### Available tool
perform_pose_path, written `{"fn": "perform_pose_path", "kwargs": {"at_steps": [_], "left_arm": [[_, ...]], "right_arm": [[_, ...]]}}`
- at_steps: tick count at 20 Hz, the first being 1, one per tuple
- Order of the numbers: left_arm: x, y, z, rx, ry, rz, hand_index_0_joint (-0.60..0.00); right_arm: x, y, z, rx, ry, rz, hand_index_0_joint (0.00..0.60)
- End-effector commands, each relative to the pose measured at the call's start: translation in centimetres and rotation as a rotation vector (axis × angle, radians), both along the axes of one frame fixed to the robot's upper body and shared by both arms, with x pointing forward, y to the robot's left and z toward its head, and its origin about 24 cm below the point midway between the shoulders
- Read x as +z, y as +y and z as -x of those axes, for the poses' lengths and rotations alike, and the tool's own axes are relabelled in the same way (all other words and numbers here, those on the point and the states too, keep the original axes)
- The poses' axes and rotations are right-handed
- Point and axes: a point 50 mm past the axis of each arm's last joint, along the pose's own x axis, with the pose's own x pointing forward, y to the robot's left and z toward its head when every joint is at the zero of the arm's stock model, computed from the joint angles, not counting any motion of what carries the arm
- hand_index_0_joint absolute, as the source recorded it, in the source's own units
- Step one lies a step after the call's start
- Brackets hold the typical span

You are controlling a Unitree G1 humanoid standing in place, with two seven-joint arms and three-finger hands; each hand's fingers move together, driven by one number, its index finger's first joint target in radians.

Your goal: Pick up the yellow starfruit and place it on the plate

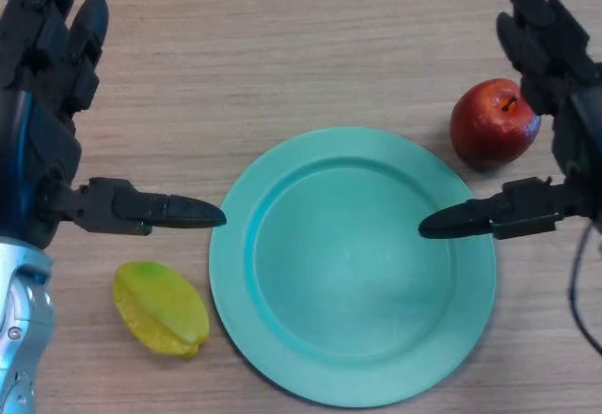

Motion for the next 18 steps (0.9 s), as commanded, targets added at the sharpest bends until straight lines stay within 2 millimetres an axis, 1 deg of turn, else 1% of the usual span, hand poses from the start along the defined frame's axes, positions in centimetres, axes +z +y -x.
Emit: {"fn": "perform_pose_path", "kwargs": {"at_steps": [1, 3, 6, 10, 13, 14, 16, 18], "left_arm": [[3.0, 1.3, 1.7, 0.045, -0.221, -0.061, 0.0], [2.7, 1.5, 1.6, 0.054, -0.202, -0.08, 0.0], [2.5, 1.5, 1.4, 0.052, -0.19, -0.082, 0.0], [2.5, 1.1, 1.5, 0.05, -0.193, -0.094, 0.0], [2.2, 0.8, 2.3, -0.002, -0.136, -0.147, 0.0], [2.1, 1.0, 2.7, -0.011, -0.116, -0.171, 0.0], [1.9, 1.9, 3.3, 0.005, -0.107, -0.217, 0.0], [0.8, 2.9, 3.8, 0.032, -0.069, -0.285, 0.0]], "right_arm": [[3.5, -0.8, 1.8, 0.012, -0.238, 0.013, 0.0], [3.3, -1.2, 2.0, 0.014, -0.226, 0.0, 0.0], [4.0, -1.7, 1.7, -0.013, -0.259, 0.007, 0.0], [3.6, -1.4, 1.6, 0.002, -0.25, -0.018, 0.0], [3.1, -1.2, 1.2, -0.005, -0.223, -0.016, 0.0], [2.9, -1.2, 1.1, -0.006, -0.214, -0.015, 0.0], [2.9, -1.1, 0.8, -0.004, -0.204, -0.01, 0.0], [2.8, -1.0, 0.7, -0.001, -0.208, 0.002, 0.0]]}}
